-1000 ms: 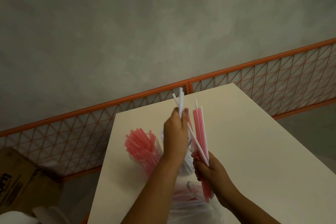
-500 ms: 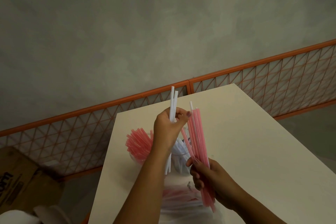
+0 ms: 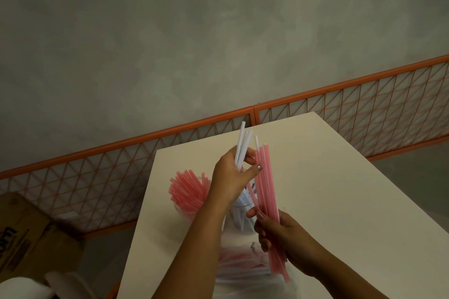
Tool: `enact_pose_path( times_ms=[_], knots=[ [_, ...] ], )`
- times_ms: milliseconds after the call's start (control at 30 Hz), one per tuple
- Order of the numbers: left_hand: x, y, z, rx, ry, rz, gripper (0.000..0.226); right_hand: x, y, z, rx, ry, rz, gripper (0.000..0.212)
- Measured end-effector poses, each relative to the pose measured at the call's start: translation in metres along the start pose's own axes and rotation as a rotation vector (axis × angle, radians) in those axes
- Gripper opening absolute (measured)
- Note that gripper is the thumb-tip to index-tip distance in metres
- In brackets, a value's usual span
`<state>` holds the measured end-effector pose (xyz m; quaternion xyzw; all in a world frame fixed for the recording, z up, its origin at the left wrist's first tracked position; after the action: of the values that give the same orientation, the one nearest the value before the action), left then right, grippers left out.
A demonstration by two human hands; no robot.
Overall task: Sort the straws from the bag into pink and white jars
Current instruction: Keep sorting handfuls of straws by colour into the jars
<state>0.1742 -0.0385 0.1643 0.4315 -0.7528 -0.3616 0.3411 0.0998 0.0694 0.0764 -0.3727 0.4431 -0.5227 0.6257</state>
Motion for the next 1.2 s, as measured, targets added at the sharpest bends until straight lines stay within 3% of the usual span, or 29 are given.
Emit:
enact_pose_path(
  times_ms=[100,400,600,733,833,1000,1200],
  knots=[
    [0.000,-0.001,-0.001,0.028,0.021,0.003,0.035,0.000,0.000,0.001,-0.005,-0.007,0.013,0.027],
    [0.003,-0.002,-0.007,0.071,0.058,0.032,0.016,0.001,0.002,0.002,-0.036,-0.012,-0.001,0.026],
    [0.002,0.001,-0.011,0.229,0.005,0.080,0.031,0.003,0.004,0.003,-0.099,-0.013,0.005,0.024],
    [0.004,-0.004,-0.012,0.160,-0.014,0.007,0.030,0.005,0.004,0.003,-0.091,-0.015,0.017,0.040],
    [0.005,-0.008,-0.011,0.129,-0.019,-0.024,0.029,0.006,0.008,0.000,-0.108,-0.015,0.020,0.027],
    [0.007,-0.013,-0.010,0.006,-0.028,-0.133,0.022,0.006,0.010,-0.005,-0.117,0.019,0.007,0.025],
    [0.007,-0.009,-0.020,-0.119,0.097,-0.176,0.015,0.007,0.012,-0.011,-0.123,0.008,0.015,0.023]
  ],
)
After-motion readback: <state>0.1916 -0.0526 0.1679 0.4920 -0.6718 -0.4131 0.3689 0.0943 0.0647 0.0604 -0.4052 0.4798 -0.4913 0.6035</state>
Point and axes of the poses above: each hand's wrist, its own x-axis towards the middle knuckle, its own z-axis out of the palm, y = z × x, the point moved 3 cm from there along x, towards the middle knuckle, and after that the axes turned 3 degrees about x, right-handed, at the moved point
